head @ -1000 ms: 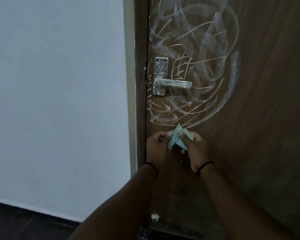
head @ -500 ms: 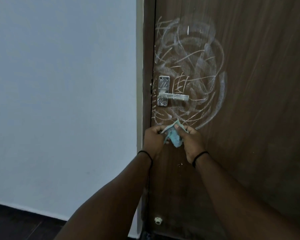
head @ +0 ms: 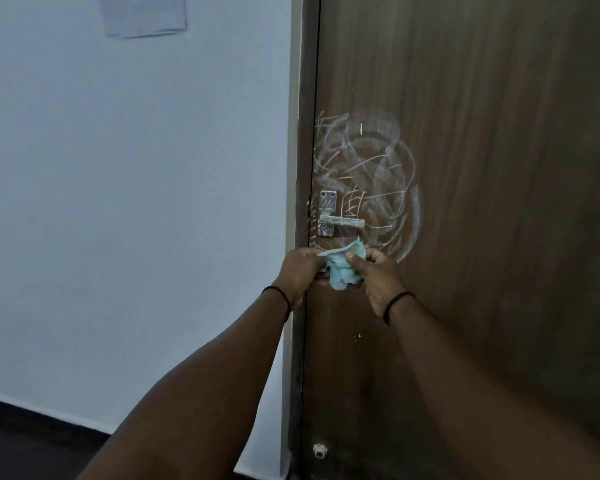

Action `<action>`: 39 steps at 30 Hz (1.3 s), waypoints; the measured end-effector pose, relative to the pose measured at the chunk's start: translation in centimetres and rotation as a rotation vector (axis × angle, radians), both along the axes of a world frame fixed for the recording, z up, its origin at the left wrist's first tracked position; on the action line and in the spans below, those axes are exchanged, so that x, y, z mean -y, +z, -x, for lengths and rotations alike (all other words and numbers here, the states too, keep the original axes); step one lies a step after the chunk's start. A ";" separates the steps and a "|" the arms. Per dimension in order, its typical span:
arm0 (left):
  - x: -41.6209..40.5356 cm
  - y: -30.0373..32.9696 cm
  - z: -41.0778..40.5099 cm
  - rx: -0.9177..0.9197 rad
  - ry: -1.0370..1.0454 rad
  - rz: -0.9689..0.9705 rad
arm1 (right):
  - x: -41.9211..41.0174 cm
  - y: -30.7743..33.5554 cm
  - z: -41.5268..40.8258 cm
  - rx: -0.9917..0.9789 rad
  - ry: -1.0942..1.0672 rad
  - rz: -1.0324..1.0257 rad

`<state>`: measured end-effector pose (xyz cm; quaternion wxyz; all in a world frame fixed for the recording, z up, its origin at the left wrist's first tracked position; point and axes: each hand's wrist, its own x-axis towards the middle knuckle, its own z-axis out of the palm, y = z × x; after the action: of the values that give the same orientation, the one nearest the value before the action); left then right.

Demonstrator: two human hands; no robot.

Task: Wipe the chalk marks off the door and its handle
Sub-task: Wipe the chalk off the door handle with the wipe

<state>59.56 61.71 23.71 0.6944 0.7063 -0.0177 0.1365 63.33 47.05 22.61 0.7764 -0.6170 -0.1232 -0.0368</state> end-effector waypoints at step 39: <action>1.3 3.0 -4.4 0.051 -0.086 0.081 | -0.3 3.0 -3.2 0.213 -0.188 0.187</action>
<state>63.93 60.45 26.69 0.7269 0.6725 -0.0604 0.1252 66.48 47.33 25.64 0.6912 -0.6880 -0.1495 -0.1627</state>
